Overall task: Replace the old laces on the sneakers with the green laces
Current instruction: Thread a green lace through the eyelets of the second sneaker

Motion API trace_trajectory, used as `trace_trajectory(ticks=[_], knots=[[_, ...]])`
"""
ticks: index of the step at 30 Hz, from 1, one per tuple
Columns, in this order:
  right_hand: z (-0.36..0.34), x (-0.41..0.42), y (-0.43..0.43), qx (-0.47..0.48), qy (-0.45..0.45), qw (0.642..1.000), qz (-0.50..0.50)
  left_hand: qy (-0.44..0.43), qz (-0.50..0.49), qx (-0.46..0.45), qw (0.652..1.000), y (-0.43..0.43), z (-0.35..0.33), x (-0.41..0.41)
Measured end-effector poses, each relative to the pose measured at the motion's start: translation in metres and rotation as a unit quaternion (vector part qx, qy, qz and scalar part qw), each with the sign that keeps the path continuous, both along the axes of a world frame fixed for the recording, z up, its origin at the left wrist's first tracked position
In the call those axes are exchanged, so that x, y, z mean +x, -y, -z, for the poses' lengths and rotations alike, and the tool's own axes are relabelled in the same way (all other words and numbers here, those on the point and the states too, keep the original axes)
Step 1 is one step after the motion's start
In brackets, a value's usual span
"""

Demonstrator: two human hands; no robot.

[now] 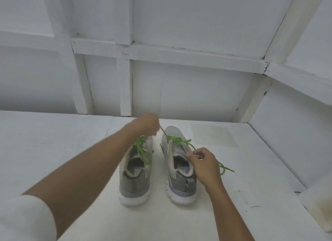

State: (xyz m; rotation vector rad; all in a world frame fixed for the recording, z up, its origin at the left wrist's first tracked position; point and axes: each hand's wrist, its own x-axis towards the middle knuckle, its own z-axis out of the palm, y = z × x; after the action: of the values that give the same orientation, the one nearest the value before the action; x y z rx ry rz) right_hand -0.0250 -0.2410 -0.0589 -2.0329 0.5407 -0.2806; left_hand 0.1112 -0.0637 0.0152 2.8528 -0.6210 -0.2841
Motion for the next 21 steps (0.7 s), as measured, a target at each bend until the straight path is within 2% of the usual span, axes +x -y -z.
trace_trajectory(ticks=[3, 5, 13, 21], knots=[[0.001, 0.001, -0.001, 0.013, 0.005, 1.0, 0.006, 0.057, -0.073, -0.089, 0.992, -0.03, -0.047, 0.019], [0.002, 0.001, -0.001, 0.018, 0.008, 1.0, 0.006, 0.066, -0.081, -0.106, 0.989, -0.041, -0.066, 0.022], [0.001, 0.0, -0.001, 0.015, 0.005, 1.0, 0.008, 0.05, -0.039, -0.118, 0.991, -0.024, -0.072, 0.014], [-0.02, 0.021, 0.003, -0.063, -0.04, 0.996, -0.047, 0.04, 0.027, -0.13, 0.99, 0.006, -0.085, -0.001]])
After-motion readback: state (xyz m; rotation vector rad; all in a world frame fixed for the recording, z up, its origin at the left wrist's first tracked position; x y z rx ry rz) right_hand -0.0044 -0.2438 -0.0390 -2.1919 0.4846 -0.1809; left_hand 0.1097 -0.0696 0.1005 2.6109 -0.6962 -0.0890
